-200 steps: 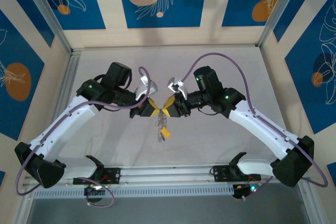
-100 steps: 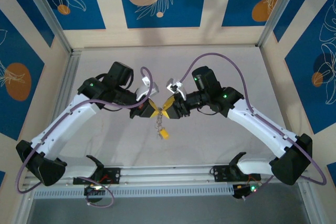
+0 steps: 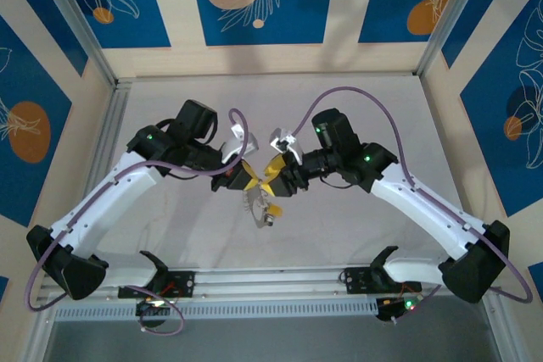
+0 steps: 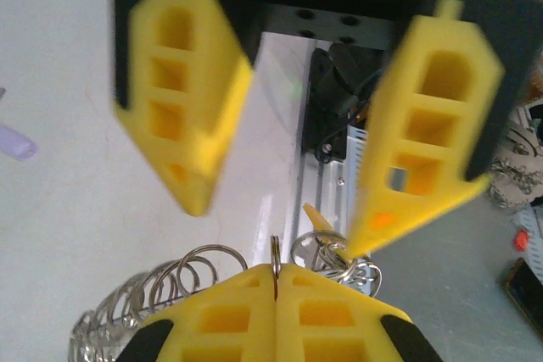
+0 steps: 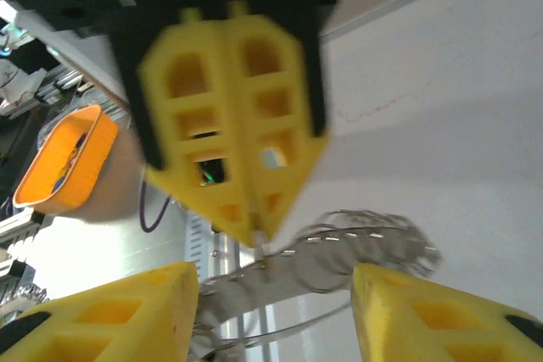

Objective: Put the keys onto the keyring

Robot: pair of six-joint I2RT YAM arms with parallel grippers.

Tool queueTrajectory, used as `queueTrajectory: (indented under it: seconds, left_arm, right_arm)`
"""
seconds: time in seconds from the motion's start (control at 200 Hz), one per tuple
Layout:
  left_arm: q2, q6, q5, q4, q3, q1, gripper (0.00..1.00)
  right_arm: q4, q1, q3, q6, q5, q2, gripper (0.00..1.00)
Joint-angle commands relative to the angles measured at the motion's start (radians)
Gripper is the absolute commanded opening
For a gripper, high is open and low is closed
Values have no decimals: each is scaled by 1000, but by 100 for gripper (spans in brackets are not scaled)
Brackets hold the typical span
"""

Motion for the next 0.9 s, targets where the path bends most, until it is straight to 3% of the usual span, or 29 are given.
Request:
queueTrajectory:
  seconds: [0.0, 0.415, 0.505, 0.585, 0.655, 0.895]
  left_arm:
    - [-3, 10, 13, 50, 4, -10, 0]
    - [-10, 7, 29, 46, 6, -16, 0]
    - [-8, 10, 32, 44, 6, -16, 0]
    - [-8, 12, 28, 41, 6, -15, 0]
    - [-6, 16, 25, 38, 7, -15, 0]
    - [-6, 21, 19, 30, 7, -15, 0]
  right_arm:
    - [1, 15, 20, -16, -50, -27, 49]
    - [40, 28, 40, -26, -26, 22, 40]
    - [48, 29, 44, -29, -26, 28, 30]
    - [43, 29, 49, -30, -27, 35, 13]
    - [39, 28, 48, -29, -26, 34, 4]
    - [30, 25, 43, -28, -17, 19, 4]
